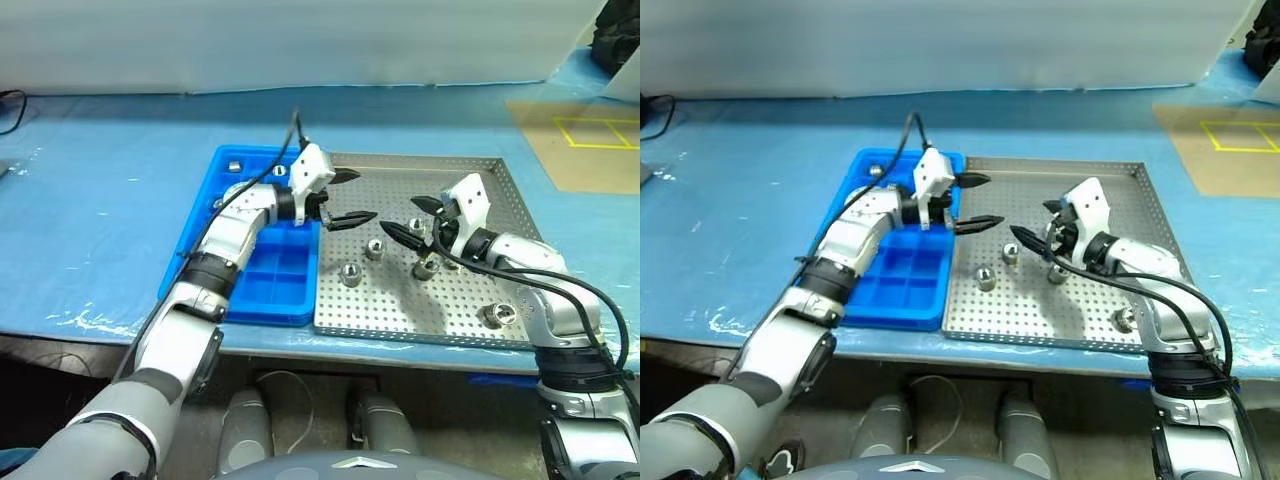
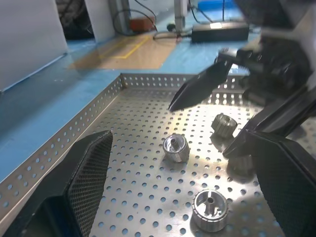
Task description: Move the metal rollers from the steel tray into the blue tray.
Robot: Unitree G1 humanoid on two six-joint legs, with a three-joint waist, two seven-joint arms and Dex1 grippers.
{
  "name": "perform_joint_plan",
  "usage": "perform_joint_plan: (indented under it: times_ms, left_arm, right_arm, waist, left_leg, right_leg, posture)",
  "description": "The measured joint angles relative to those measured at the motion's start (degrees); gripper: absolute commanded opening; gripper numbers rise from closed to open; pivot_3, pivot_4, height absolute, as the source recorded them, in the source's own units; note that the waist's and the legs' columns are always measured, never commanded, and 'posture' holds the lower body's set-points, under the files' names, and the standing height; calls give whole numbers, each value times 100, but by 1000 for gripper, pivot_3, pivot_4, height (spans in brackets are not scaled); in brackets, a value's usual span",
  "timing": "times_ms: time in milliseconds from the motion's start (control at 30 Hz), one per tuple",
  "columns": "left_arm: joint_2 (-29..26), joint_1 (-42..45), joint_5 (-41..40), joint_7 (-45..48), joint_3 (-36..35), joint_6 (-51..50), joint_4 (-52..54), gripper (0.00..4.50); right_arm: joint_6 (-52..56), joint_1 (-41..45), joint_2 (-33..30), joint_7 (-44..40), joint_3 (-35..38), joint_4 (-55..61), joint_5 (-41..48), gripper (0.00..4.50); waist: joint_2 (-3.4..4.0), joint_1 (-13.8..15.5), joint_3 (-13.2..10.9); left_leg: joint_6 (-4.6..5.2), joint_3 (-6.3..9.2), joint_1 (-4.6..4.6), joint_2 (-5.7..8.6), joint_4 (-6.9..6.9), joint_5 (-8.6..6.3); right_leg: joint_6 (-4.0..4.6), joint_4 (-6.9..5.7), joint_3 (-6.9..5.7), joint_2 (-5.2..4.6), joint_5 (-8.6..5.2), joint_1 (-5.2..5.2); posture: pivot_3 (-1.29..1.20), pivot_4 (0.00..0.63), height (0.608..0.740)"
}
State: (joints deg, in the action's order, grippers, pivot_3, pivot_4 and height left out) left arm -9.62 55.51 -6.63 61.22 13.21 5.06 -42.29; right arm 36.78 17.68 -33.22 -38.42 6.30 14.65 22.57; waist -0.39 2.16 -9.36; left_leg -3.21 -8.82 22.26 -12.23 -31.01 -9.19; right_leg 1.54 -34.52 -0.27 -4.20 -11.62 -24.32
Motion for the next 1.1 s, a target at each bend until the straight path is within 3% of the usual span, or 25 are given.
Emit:
perform_joint_plan:
  times_ms: [133,333,567,1067,1100]
  left_arm:
    - [222,481,735,6,394,874,-1620,4500]
    - [581,1050,1391,-242,614,1591,-2725,4500]
    - [932,1363,1739,-457,584,1495,-3241,4500]
    - [1062,1557,2478,-715,658,603,-3469,4500]
    - [1069,1562,2498,-705,654,604,-3469,4127]
  right_arm:
    - [275,-529,-232,-34,236,568,234,4474]
    - [366,-912,-148,336,488,1041,297,4474]
    - [378,-1302,103,776,494,1331,329,4474]
    - [348,-1790,317,1412,542,1679,311,4474]
    - [339,-1818,321,1445,545,1709,310,4500]
  waist:
    - [0,-22,0]
    - [-2,-113,-1]
    - [-2,-240,-1]
    - [2,-458,2]
    - [2,-463,2]
  left_leg:
    - [12,0,2,5,-3,-7]
    - [26,0,12,26,-21,-15]
    - [55,-1,13,29,-26,-32]
    - [132,-9,44,37,-37,-57]
    - [134,-10,44,37,-38,-58]
  right_leg:
    - [-10,7,8,0,2,0]
    - [-28,13,21,-14,10,1]
    - [-46,16,25,-15,0,1]
    - [-46,91,23,-26,26,14]
    - [-46,94,23,-26,26,16]
  posture:
    - [-383,150,740]
    - [-454,150,740]
    - [-523,150,740]
    - [-600,150,740]
    - [-603,150,740]
